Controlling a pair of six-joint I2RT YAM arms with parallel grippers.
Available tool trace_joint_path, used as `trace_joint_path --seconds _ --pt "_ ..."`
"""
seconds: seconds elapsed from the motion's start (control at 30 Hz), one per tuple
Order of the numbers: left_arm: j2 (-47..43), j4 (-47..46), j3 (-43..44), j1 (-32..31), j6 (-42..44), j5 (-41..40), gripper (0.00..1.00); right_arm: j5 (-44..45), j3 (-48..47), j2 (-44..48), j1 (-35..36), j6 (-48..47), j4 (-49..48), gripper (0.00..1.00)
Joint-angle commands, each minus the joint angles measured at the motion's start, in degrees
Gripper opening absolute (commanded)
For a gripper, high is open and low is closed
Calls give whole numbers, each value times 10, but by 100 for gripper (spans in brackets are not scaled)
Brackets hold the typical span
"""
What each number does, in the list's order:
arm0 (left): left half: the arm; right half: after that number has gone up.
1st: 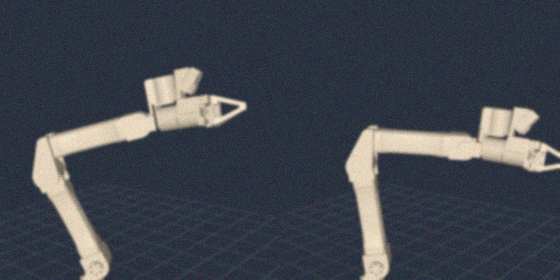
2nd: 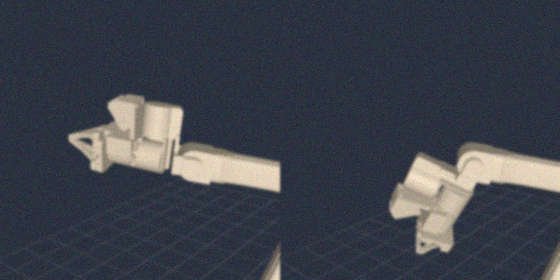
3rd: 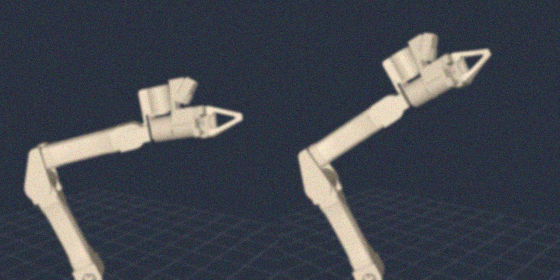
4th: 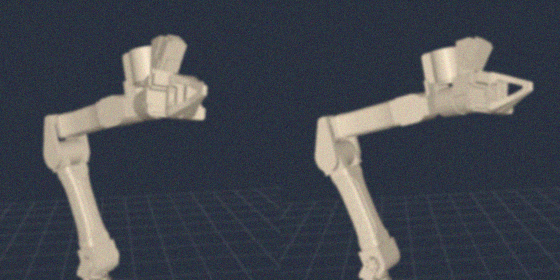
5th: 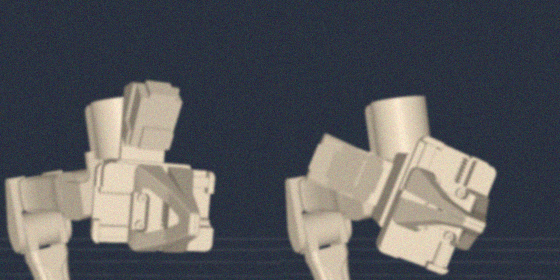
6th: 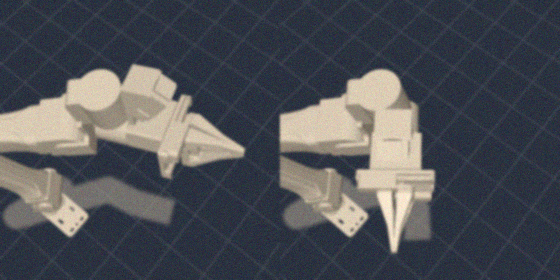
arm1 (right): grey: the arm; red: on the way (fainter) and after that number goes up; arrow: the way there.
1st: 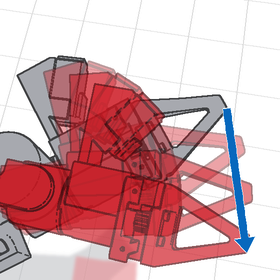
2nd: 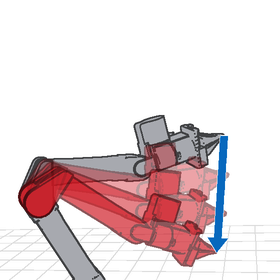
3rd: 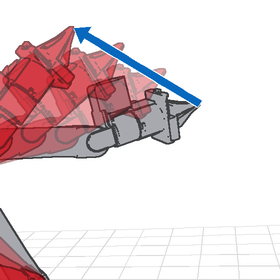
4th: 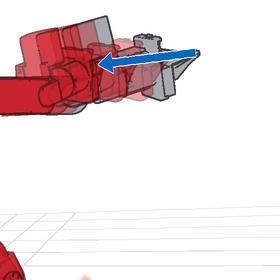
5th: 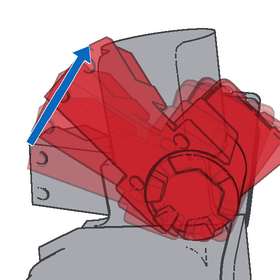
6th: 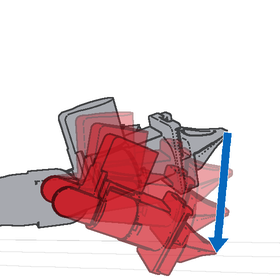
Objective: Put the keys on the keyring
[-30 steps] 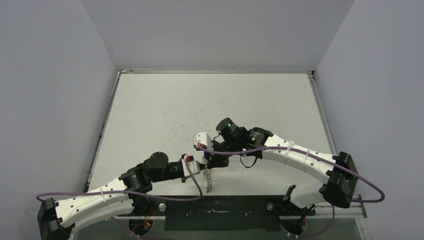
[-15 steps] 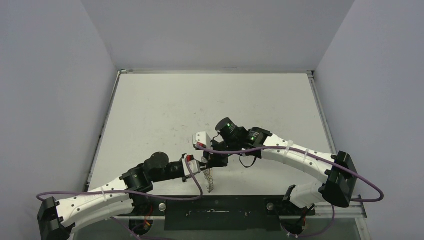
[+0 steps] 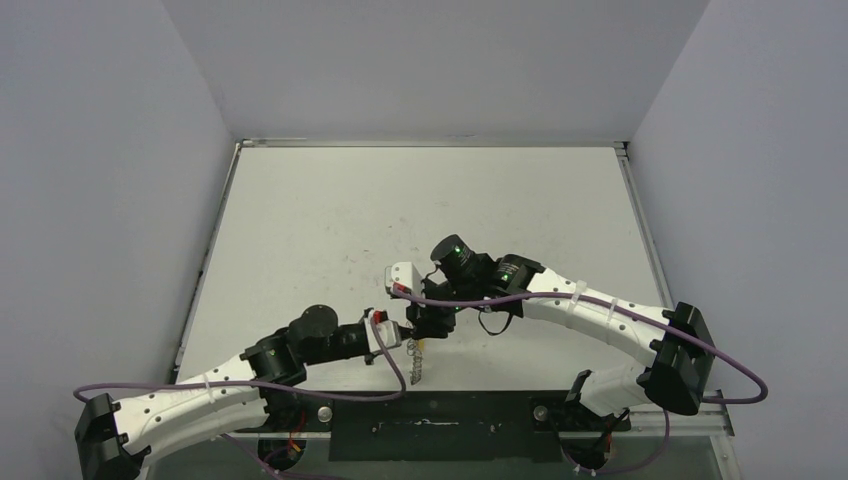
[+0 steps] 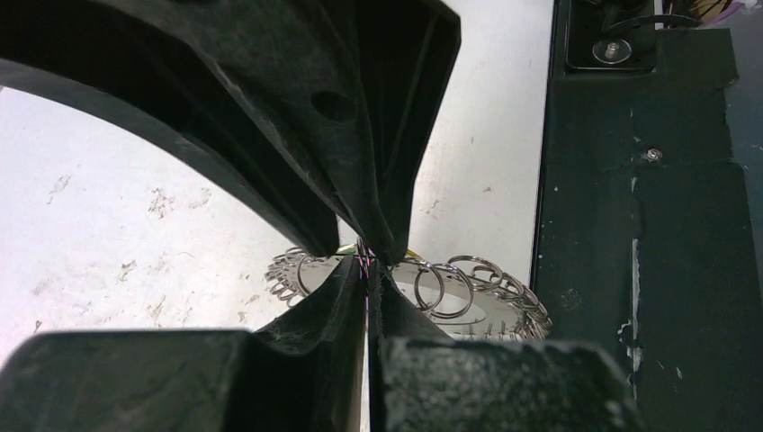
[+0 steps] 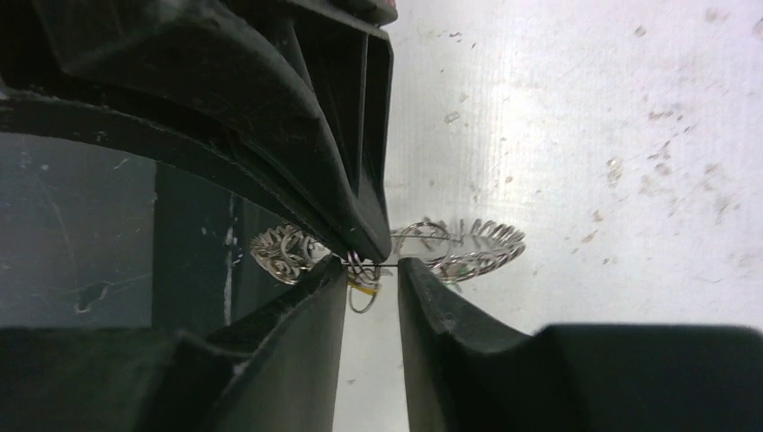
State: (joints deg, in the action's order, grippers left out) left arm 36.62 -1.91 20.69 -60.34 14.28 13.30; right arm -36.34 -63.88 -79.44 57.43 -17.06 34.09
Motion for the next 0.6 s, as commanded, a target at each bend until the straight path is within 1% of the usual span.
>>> trace_joint_path --seconds 0.0,0.03,0.1,0.2,0.4,0.57 --pt "-22 -44 -16 -2 4 -1 0 3 -11 17 -8 24 -75 37" --pt "-27 -58 -25 -2 2 -4 0 0 -2 22 -13 36 -87 42" --pt "-38 -93 -44 -2 -3 -10 0 -12 11 34 -24 46 -111 50" --pt "-47 -155 -75 -2 -8 -15 0 -22 36 56 -32 57 -138 54" --pt "-56 -278 -124 -2 -8 -26 0 -42 93 93 -49 94 -197 53" --pt "-60 -308 -138 -2 -4 -34 0 -58 129 105 -66 139 -242 49"
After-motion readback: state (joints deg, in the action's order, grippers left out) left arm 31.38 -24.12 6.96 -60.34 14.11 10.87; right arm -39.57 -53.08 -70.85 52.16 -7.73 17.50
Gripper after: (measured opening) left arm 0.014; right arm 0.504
